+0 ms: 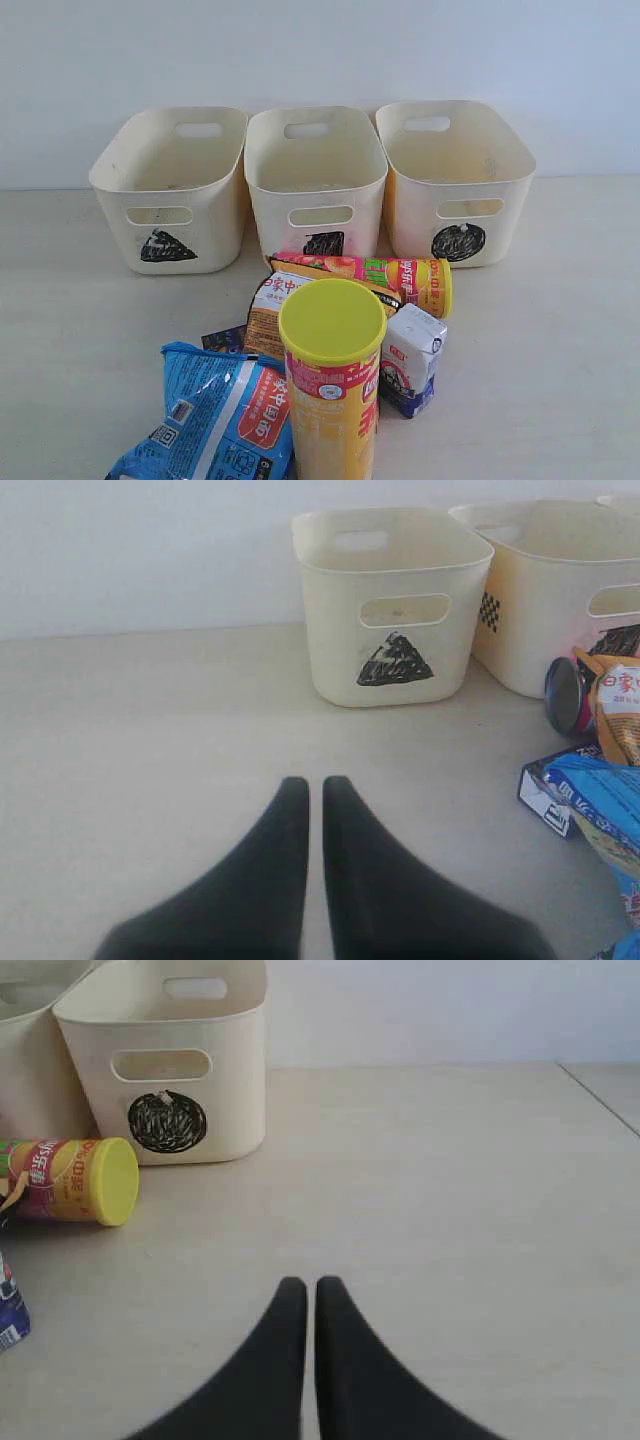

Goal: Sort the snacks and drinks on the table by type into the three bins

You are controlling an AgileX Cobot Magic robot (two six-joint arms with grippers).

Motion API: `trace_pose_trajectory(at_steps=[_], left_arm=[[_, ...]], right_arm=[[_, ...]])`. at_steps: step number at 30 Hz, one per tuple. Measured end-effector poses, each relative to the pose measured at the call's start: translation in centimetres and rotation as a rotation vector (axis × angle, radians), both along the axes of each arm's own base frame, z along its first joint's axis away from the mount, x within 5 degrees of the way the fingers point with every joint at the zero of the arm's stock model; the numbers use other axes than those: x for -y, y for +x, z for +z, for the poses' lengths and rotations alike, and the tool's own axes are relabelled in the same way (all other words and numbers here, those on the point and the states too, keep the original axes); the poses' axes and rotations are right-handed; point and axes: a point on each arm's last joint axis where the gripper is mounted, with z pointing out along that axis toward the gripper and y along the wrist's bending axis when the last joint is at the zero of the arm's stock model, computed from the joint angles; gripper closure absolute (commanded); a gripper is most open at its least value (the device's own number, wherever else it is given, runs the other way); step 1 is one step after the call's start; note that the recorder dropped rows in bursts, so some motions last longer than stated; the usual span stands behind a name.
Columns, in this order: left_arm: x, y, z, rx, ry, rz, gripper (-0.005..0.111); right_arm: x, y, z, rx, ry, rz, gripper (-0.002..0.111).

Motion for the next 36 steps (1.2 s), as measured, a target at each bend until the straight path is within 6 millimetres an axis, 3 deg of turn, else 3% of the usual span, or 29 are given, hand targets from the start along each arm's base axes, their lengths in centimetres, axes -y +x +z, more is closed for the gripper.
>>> trace_pose_trajectory(at_steps=[8,19,23,28,36], left_arm=[[0.0,0.0,0.0,0.0,0.0,0.0,0.103],[0.0,0.0,0.0,0.0,0.0,0.0,0.103],[0.0,0.0,0.0,0.0,0.0,0.0,0.103],[0.0,0.0,0.0,0.0,0.0,0.0,0.103],[0.0,0.0,0.0,0.0,0.0,0.0,0.103]], right_arm=[[0.0,0.1,0.5,0.055,0.009,-0.003,0.108],[0.1,-0.3,5.3,0.595,0.017,-0.009,0.108],[0.2,-1.1,7.1,0.811,0.183,0.012,0.108],[0.2,-1.2,8.7,0.753,0.373,0.032,0.108],[0.1,1.1,14.5,0.626,0.408,0.015,0.108]])
